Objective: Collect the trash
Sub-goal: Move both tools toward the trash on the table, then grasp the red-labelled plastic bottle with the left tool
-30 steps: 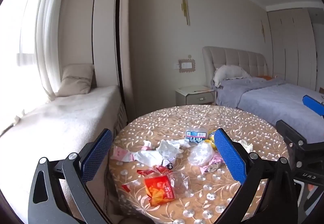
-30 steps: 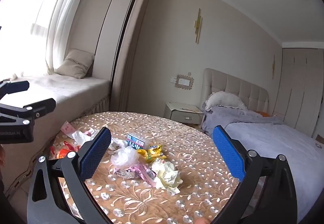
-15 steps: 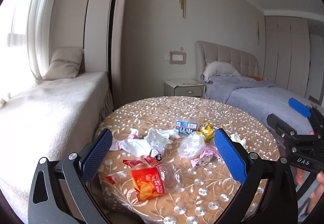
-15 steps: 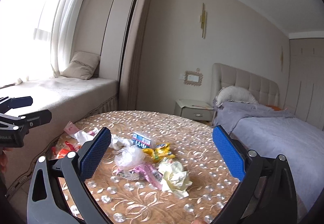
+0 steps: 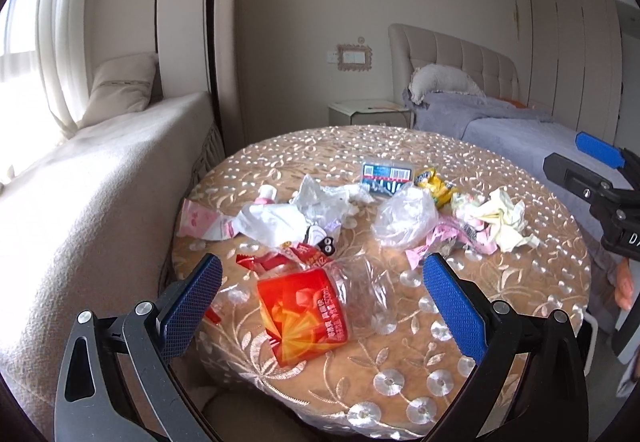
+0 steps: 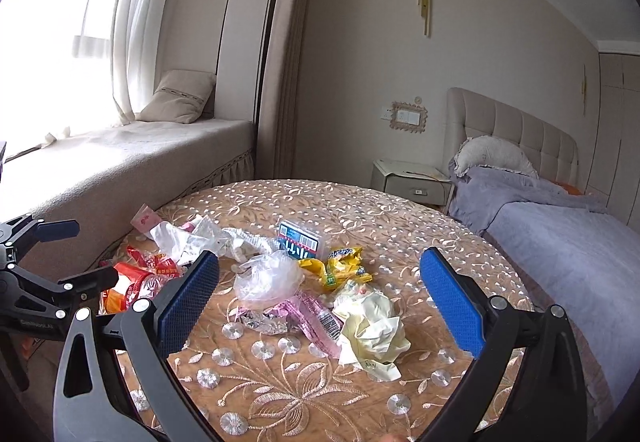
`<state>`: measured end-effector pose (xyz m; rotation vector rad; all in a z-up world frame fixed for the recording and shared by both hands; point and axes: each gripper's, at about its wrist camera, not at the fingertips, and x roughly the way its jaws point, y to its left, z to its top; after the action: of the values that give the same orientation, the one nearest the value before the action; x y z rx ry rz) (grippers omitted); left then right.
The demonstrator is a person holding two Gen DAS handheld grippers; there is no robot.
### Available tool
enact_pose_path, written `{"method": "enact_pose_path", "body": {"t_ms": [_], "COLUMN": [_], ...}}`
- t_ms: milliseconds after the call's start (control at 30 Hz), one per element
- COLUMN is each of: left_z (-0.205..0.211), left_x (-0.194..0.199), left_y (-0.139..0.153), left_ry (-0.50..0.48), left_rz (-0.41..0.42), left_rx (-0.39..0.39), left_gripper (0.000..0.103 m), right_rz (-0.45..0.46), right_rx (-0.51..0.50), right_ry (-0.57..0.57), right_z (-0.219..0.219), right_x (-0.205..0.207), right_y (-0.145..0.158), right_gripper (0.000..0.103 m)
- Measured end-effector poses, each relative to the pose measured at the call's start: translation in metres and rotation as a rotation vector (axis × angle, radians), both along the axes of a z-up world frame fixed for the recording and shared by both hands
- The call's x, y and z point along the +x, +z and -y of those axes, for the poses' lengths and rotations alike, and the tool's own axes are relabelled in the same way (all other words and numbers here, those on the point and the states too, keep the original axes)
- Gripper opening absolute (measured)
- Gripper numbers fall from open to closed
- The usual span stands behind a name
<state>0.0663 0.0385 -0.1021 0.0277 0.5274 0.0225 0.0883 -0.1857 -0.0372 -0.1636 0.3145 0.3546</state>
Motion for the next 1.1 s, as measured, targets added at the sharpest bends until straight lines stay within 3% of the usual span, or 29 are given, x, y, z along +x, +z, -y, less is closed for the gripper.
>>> {"method": "enact_pose_path", "body": {"t_ms": [433, 600, 867, 1100], "left_z": [-0.021, -0.016, 0.008, -0.002], "left_x": [0.020, 0.026, 0.025, 0.017], "left_y": [-0.048, -0.057, -0.066, -0.061], "left_ry": [-0.125, -0.240, -0.376, -0.507], "left_rz": [-0.090, -0.098, -0.157, -0.137], "left_rx": [-0.061, -0.137, -0.113, -0.328], "left_gripper": [0.098, 0.098, 0.098, 0.098], "right_rz": [-0.019, -0.027, -0.032, -0.033], "right_rx": [-0.020, -0.039, -0.050, -0.057], "right_ry": [0.028, 0.013, -0.028, -0.031], "right_z": [-0.018, -0.019, -0.010, -0.010], "right_x": [0.015, 0.020, 0.026, 0.030], "right_y": [-0.009, -0.015, -0.019, -0.023], "right_gripper": [0.100, 0.100, 0.100, 0.100]}}
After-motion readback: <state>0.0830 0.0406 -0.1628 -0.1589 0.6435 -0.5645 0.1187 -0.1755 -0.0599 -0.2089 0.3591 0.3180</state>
